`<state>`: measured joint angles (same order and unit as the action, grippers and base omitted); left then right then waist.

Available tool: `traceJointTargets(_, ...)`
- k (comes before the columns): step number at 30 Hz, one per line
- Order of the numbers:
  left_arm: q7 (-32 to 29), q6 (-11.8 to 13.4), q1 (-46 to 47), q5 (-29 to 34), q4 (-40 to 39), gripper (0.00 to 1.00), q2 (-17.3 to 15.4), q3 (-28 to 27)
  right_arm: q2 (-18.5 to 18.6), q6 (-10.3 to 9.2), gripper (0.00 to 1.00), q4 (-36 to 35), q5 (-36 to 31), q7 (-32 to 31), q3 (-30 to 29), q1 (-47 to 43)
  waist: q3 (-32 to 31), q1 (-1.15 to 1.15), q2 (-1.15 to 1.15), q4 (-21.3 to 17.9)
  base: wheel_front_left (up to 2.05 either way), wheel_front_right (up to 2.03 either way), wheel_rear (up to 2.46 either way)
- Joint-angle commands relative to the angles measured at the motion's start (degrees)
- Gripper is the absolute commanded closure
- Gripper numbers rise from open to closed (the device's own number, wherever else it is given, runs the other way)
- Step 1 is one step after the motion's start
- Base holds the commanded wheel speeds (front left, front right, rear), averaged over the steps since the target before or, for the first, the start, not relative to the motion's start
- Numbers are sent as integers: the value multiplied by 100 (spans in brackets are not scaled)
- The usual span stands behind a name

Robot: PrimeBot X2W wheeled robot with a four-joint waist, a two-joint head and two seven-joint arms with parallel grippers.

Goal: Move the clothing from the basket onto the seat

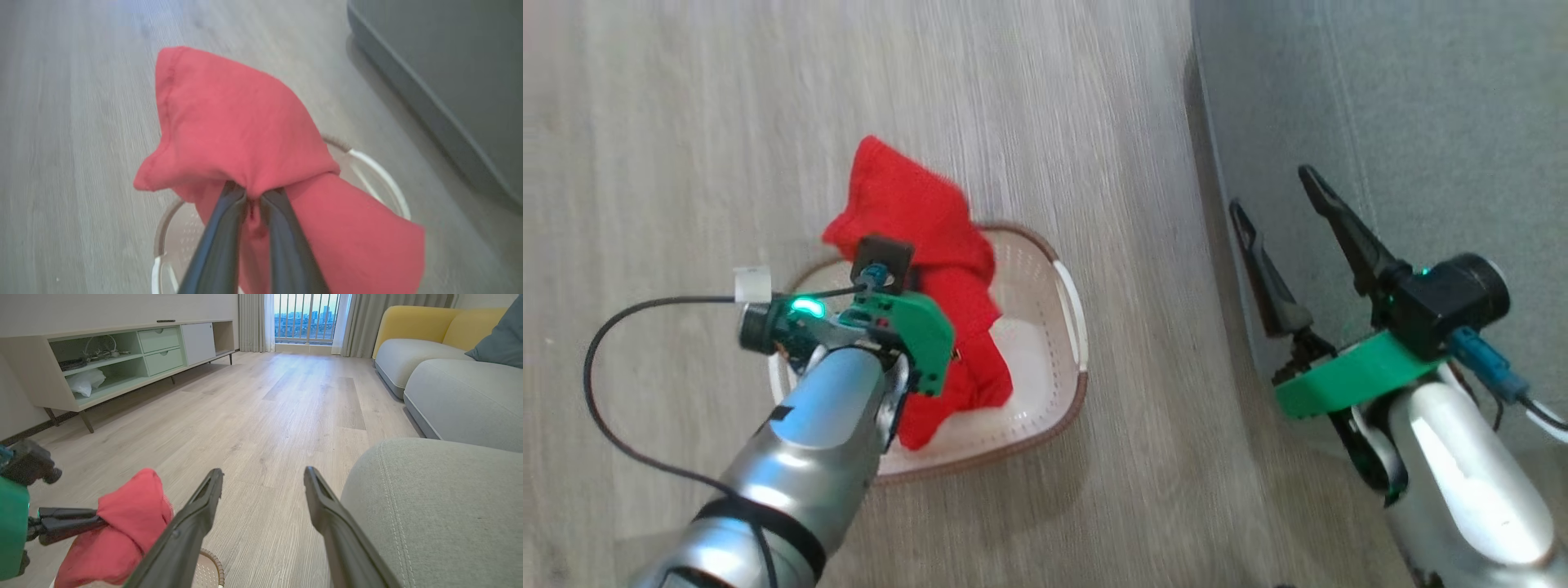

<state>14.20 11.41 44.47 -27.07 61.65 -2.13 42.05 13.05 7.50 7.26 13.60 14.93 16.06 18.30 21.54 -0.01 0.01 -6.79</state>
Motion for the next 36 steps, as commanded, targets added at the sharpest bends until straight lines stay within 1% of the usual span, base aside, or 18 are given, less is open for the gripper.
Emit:
traceJointTargets(1, 77, 76, -20, 37, -298, 100, -80, -243, 45, -1, 0, -148, -27, 7, 55, -143, -361, 1, -1, 131, 0, 0, 0)
traceJointTargets(5, 78, 105, -365, 112, -916, 100, -144, -628, -11, -1, 0, -115, -48, 7, 32, -349, -738, 1, -1, 163, 0, 0, 0)
traceJointTargets(9, 79, 111, -677, 314, -1575, 100, -193, -979, -67, -1, 0, -87, -65, 7, -51, -581, -1039, 1, -1, 219, 0, 0, 0)
traceJointTargets(18, 79, -71, -1199, 803, -2951, 100, -209, -1666, -126, -1, 0, -4, -110, 7, -9, -928, -1558, 1, -1, 250, 0, 0, 0)
traceJointTargets(19, 79, -71, -1199, 803, -2951, 100, -209, -1666, -126, -1, 0, -4, -110, 7, -9, -928, -1558, 1, -1, 250, 0, 0, 0)
traceJointTargets(22, 79, -201, -1336, 934, -3571, 100, -188, -1925, -147, -1, 0, 9, -117, 7, 4, -1006, -1678, 1, -1, 225, 0, 0, 0)
traceJointTargets(28, 79, -368, -1539, 1239, -4598, 100, -127, -2322, -182, -1, 0, -31, -134, 7, -16, -1109, -1760, 1, -1, 208, 0, 0, 0)
traceJointTargets(36, 80, -515, -1698, 1327, -5369, 100, -80, -2489, -140, -1, 0, -71, -156, 7, -35, -1181, -1777, 1, -1, 220, 0, 0, 0)
